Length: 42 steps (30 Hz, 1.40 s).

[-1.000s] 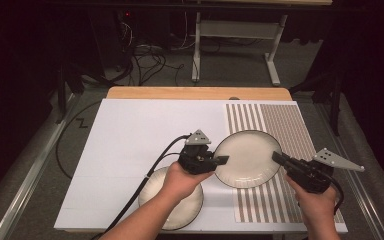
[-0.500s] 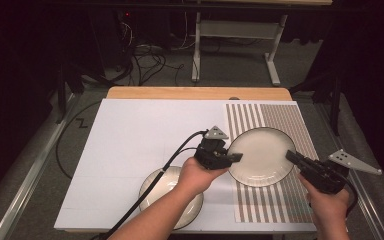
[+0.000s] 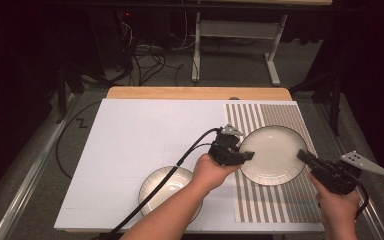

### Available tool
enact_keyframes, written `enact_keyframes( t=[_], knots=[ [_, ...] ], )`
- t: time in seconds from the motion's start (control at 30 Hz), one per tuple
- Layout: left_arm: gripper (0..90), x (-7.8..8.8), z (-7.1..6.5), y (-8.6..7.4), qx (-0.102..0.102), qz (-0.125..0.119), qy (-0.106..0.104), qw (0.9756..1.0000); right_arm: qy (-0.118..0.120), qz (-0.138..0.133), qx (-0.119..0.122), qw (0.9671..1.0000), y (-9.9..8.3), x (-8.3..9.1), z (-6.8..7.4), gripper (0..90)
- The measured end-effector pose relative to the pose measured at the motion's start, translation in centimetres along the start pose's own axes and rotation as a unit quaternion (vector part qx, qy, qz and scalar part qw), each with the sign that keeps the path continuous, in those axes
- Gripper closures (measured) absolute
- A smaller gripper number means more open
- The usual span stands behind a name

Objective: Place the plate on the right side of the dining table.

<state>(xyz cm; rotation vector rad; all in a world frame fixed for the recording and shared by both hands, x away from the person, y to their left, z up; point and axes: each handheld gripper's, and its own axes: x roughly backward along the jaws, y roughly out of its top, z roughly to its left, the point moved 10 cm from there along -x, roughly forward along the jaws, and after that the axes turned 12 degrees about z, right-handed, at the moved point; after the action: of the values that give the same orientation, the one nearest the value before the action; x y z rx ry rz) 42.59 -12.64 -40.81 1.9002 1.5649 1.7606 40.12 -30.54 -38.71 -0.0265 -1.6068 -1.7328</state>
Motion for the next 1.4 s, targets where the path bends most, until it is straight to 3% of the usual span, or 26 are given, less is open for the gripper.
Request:
enact_keyframes(
  t=[0.23,0.87,1.4],
  knots=[
    [70.3,-1.8,0.2,0.3,0.01,0.005,-0.004,0.9999,-0.02,0.004,-0.008,0.9998,-0.4,0.0,-1.4,87.3],
    [66.5,-4.9,1.6,-0.1,0.037,0.021,0.004,0.9991,-0.051,0.026,-0.006,0.9983,-1.8,-1.4,-3.2,87.3],
    [63.7,-6.7,2.5,-1.2,0.047,0.045,0.017,0.9977,-0.069,0.04,0.007,0.9968,-2.7,-2.2,-3.8,87.6]
  ],
)
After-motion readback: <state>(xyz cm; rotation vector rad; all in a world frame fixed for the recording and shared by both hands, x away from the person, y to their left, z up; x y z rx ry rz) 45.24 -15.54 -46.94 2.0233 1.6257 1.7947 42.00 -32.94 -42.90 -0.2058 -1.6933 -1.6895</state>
